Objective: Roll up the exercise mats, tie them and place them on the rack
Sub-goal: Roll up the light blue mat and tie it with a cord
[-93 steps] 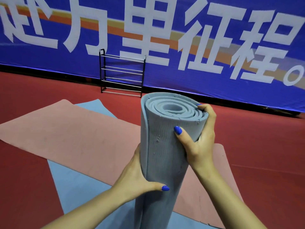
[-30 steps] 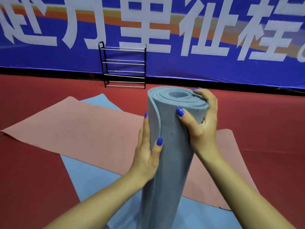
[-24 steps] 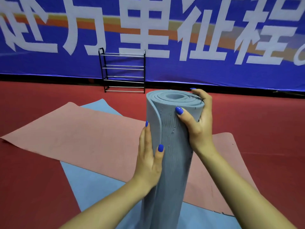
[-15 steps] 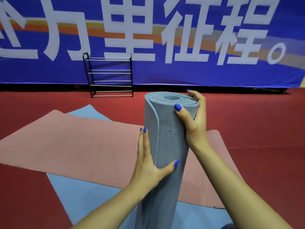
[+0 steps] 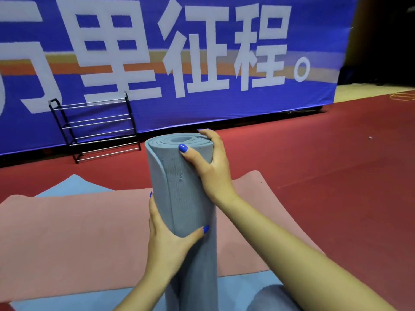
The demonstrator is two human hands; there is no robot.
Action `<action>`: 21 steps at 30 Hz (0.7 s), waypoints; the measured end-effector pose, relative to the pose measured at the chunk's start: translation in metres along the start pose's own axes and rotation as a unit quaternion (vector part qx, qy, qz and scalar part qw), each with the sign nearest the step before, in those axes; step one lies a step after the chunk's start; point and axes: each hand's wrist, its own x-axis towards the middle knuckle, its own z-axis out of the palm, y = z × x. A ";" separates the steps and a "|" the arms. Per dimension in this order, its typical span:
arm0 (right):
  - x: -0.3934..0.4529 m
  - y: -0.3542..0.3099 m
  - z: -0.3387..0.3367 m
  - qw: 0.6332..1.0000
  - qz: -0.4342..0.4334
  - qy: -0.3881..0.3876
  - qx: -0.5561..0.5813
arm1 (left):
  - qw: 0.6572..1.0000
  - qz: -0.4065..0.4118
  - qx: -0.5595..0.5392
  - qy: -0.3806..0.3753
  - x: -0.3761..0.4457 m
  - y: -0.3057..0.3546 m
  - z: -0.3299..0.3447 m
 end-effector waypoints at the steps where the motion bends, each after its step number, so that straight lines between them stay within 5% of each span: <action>1: 0.002 0.001 -0.005 1.000 0.019 -0.016 -0.002 | 1.000 0.003 0.006 -0.001 0.003 0.000 0.001; 8: -0.007 0.010 -0.079 0.991 0.118 -0.038 0.058 | 0.995 0.031 0.055 -0.075 0.007 0.021 0.038; 13: -0.101 0.059 -0.150 0.961 0.271 -0.044 0.035 | 0.981 0.080 0.095 -0.147 -0.011 0.040 0.067; 18: -0.245 0.119 -0.215 0.874 0.480 0.019 -0.075 | 0.946 0.136 0.139 -0.260 -0.045 0.059 0.093; 21: -0.328 0.147 -0.252 0.792 0.581 -0.018 -0.188 | 0.922 0.155 0.157 -0.317 -0.052 0.069 0.105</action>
